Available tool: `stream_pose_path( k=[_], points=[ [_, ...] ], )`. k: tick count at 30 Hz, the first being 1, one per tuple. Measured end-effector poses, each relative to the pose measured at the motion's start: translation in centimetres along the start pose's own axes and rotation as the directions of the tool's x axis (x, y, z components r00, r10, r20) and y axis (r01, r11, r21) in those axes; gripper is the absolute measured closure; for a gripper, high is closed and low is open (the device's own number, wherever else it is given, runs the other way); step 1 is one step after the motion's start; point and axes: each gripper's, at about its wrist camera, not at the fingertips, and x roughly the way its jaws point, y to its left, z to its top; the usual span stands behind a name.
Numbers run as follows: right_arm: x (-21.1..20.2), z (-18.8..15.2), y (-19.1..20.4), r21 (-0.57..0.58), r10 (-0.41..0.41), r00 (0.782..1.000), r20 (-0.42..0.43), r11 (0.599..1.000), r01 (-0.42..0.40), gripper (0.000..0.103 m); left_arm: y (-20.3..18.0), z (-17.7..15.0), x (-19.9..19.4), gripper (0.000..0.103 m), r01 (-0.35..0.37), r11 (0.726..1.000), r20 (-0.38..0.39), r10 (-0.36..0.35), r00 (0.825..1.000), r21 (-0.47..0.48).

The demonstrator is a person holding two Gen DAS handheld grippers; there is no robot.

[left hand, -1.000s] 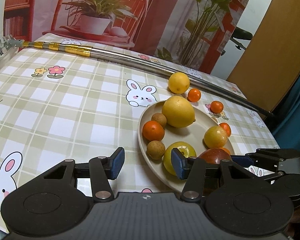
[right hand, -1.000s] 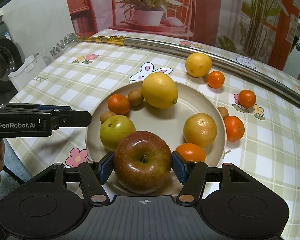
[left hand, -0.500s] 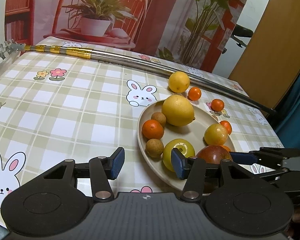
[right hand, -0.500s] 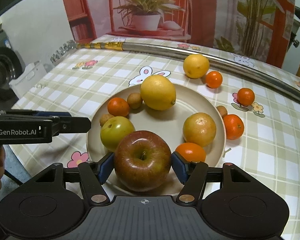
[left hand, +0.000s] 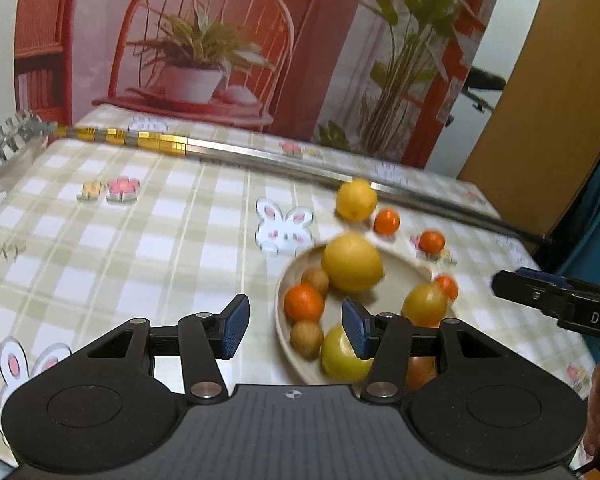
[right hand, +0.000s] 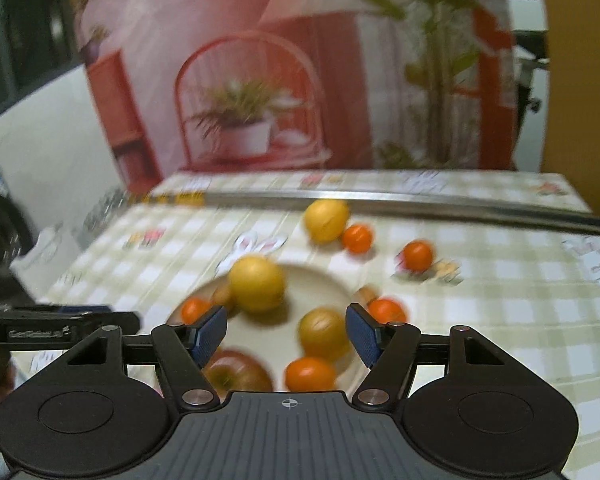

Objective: Organize fruits

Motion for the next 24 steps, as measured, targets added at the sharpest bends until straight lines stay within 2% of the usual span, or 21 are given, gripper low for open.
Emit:
stream_pose_path(
  k=[4,12,19,24],
  points=[
    [-1.5,1.6,-2.0,-0.005,-0.054,0.996,0.071,0.999,0.054,0.041,0.1,2.2,-0.9,0.049,-0.008,1.0,0.039,0.007,0.999,0.016],
    [-3.4,4.5,-6.0,0.035,-0.136,0.973,0.184,0.991,0.132,0.04,0.6,6.5,-1.9,0.049,-0.025,0.999,0.108,0.021,0.994,0.032],
    [-2.3,5.3,-8.5,0.088,-0.171,0.965,0.199,0.984,0.157,0.04,0.4,8.5,-1.0,0.049,-0.074,0.995,0.123,0.065,0.99,0.069],
    [-0.4,5.1,-8.8,0.072,-0.196,0.968,0.156,0.98,0.187,0.041,0.4,9.3,1.6,0.049,-0.051,0.997,0.056,0.047,0.997,0.064]
  ],
)
